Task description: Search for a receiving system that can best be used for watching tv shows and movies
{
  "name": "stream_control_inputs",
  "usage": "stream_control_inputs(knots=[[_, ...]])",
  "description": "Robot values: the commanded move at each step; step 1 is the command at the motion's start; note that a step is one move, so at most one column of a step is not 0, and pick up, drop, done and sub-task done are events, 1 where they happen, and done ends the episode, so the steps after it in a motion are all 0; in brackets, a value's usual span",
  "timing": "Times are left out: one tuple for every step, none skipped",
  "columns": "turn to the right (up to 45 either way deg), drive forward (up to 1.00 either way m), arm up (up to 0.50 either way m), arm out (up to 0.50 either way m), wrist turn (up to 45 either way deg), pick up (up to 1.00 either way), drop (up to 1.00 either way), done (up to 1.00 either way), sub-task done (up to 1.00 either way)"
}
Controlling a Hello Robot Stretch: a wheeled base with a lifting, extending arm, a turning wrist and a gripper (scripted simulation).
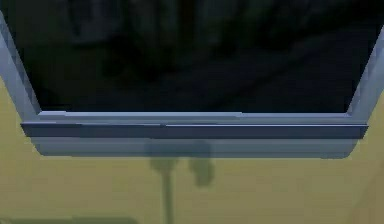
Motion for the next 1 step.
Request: stream_control_inputs(knots=[[0.0, 0.00, 0.00, 0.00, 0.0, 0.00, 0.00, 1.00, 0.00]])
